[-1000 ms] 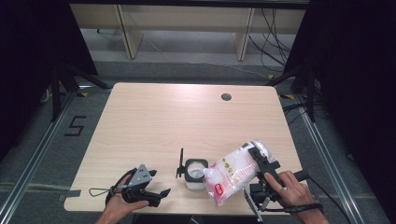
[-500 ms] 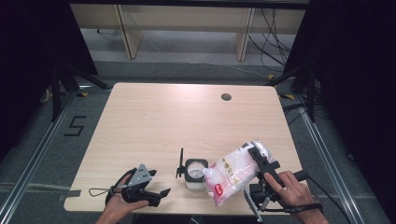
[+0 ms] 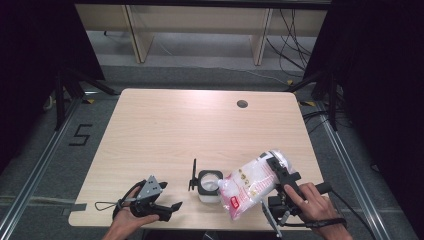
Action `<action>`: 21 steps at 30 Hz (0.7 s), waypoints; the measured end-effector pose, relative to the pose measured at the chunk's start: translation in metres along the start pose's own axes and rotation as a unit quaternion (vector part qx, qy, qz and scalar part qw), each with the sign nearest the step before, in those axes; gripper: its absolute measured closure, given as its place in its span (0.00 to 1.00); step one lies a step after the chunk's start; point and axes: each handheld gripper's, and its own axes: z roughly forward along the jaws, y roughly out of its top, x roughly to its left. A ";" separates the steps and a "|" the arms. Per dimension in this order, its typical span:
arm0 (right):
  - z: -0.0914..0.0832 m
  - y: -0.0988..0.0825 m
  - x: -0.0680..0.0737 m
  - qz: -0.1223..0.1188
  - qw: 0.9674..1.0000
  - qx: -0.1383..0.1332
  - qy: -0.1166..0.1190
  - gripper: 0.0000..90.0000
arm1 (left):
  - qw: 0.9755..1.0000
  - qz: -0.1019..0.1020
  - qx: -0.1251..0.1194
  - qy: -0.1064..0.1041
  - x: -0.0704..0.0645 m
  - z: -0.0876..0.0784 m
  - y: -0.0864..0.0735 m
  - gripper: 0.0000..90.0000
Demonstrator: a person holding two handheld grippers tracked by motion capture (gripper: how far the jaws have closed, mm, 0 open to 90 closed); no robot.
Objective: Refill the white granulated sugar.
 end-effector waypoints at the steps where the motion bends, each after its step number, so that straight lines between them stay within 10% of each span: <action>1: 0.000 0.001 -0.002 -0.013 1.000 -0.004 -0.004 0.44 | 1.000 -0.002 0.000 0.000 0.000 0.000 0.000 0.17; 21: -0.001 0.001 -0.001 0.004 1.000 0.003 -0.006 0.44 | 1.000 -0.017 -0.003 0.000 -0.002 -0.001 0.000 0.17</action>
